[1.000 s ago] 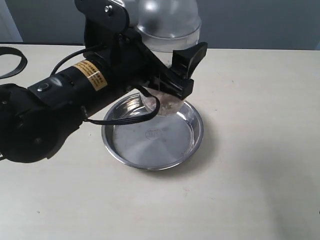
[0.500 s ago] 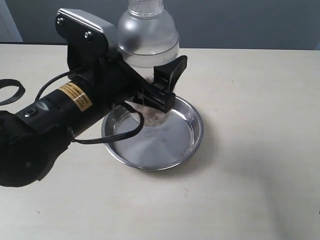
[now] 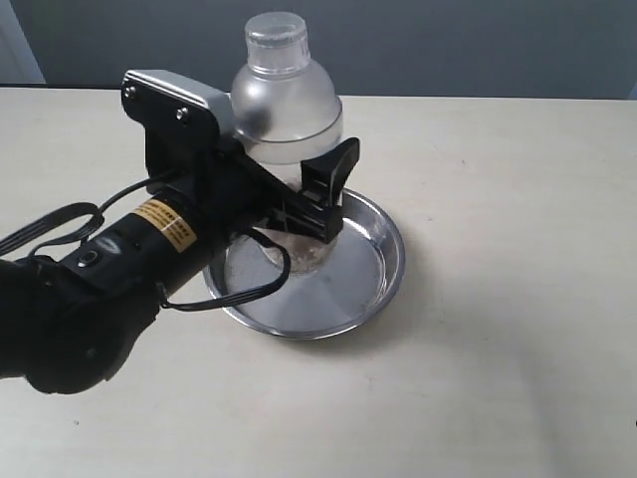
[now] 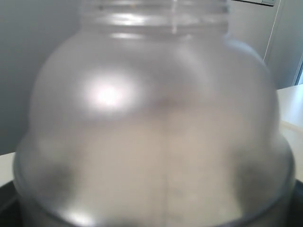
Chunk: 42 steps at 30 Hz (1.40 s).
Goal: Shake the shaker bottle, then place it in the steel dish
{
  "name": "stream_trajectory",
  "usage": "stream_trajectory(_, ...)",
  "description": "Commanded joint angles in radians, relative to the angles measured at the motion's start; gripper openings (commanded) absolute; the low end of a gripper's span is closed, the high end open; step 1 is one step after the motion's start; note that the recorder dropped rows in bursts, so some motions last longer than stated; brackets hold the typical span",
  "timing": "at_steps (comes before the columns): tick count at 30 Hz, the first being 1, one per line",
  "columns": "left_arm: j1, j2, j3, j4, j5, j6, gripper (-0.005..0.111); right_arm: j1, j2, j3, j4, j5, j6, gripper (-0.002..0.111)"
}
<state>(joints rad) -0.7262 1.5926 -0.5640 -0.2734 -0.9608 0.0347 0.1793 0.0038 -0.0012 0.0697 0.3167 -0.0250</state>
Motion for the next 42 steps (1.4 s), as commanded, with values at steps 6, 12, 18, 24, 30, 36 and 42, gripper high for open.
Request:
stream_trajectory(6, -0.004, 0.086, -0.002, -0.036, -0.156, -0.009, 0.000, 0.000, -0.004, 0.001, -0.005, -0.010, -0.001, -0.001)
stream_trajectory(12, 0.002, 0.141, -0.002, -0.096, -0.180, -0.011, 0.000, 0.000, -0.004, 0.001, -0.005, -0.010, -0.001, -0.001)
stream_trajectory(18, 0.018, 0.176, -0.002, -0.091, -0.183, -0.035, 0.000, 0.000, -0.004, 0.001, -0.005, -0.010, -0.001, -0.001)
stream_trajectory(24, 0.029, 0.200, -0.002, -0.084, -0.217, -0.043, 0.000, 0.000, -0.004, 0.001, -0.005, -0.010, -0.001, -0.001)
stream_trajectory(30, 0.029, 0.195, -0.002, -0.012, -0.260, -0.069, 0.000, 0.000, -0.004, 0.001, -0.005, -0.010, -0.001, -0.001)
stream_trajectory(36, 0.029, 0.058, -0.053, 0.072, -0.260, -0.004, 0.000, 0.000, -0.004, 0.001, -0.005, -0.010, -0.001, -0.001)
stream_trajectory(42, 0.029, -0.060, -0.120, 0.069, -0.166, 0.092, 0.000, 0.000, -0.004, 0.001, -0.005, -0.010, -0.001, -0.001)
